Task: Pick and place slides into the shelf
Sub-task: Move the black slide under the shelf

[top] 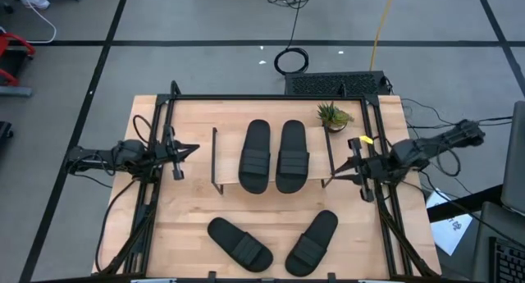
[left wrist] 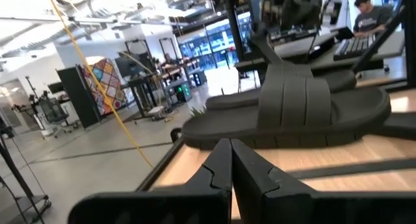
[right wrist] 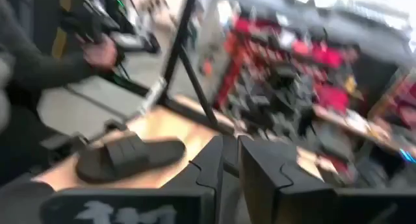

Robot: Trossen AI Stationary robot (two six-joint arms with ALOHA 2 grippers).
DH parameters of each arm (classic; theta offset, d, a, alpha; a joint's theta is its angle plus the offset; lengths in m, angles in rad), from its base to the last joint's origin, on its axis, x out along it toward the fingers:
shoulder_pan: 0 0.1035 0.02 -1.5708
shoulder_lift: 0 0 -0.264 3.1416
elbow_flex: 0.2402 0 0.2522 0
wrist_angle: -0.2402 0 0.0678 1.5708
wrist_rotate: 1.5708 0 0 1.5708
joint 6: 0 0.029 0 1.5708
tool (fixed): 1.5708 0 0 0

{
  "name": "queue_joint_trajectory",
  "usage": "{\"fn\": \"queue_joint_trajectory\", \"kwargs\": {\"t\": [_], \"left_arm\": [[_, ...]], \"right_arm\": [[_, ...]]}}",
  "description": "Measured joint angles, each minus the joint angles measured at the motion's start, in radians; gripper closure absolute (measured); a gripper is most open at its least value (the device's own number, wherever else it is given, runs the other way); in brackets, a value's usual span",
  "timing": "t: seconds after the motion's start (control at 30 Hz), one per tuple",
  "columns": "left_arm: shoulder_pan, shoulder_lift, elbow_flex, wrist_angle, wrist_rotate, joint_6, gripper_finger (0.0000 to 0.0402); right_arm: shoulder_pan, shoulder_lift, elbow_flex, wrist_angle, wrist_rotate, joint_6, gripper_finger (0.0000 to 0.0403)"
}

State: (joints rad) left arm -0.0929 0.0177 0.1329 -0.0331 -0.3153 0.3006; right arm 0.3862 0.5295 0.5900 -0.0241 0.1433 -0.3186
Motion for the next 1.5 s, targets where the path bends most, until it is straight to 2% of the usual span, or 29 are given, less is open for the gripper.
{"fn": "queue_joint_trajectory", "kwargs": {"t": [0.13,0.23,0.37,0.47,0.57,0.7,0.83,0.97,1.07,1.23,1.5], "left_arm": [[0.0,0.001,0.0,-0.045,0.0,-0.012,0.0394],[0.0,0.001,0.0,-0.068,0.0,-0.019,0.0394],[0.0,0.002,0.0,-0.078,0.0,-0.022,0.0394],[0.0,0.002,0.0,-0.077,0.0,-0.022,0.0394],[0.0,0.002,0.0,-0.077,0.0,-0.022,0.0394],[0.0,0.002,0.0,-0.077,0.0,-0.026,0.0394],[0.0,0.002,0.0,-0.076,0.0,-0.027,0.0394],[0.0,0.002,0.0,-0.076,0.0,-0.03,0.0394],[0.0,0.002,0.0,-0.075,0.0,-0.045,0.0394],[0.0,0.002,0.0,-0.075,0.0,-0.051,0.0394],[0.0,0.002,0.0,-0.075,0.0,-0.021,0.0394]], "right_arm": [[0.062,0.076,0.158,-0.302,0.036,0.114,0.0349],[0.103,0.122,0.222,-0.417,-0.022,0.248,0.0352],[0.19,0.177,0.246,-0.385,-0.094,0.305,0.0375],[0.281,0.229,0.248,-0.345,-0.067,0.283,0.0397],[0.363,0.277,0.248,-0.375,0.002,0.31,0.0399],[0.421,0.318,0.248,-0.443,0.065,0.527,0.0401],[0.432,0.363,0.248,-0.366,0.068,0.683,0.0397],[0.513,0.45,0.248,-0.271,0.187,0.571,0.0402],[0.576,0.521,0.248,-0.25,0.307,0.567,0.0402],[0.669,0.631,0.248,-0.251,0.486,0.757,0.0402],[0.67,0.73,0.184,-0.197,0.512,1.036,0.0403]]}}
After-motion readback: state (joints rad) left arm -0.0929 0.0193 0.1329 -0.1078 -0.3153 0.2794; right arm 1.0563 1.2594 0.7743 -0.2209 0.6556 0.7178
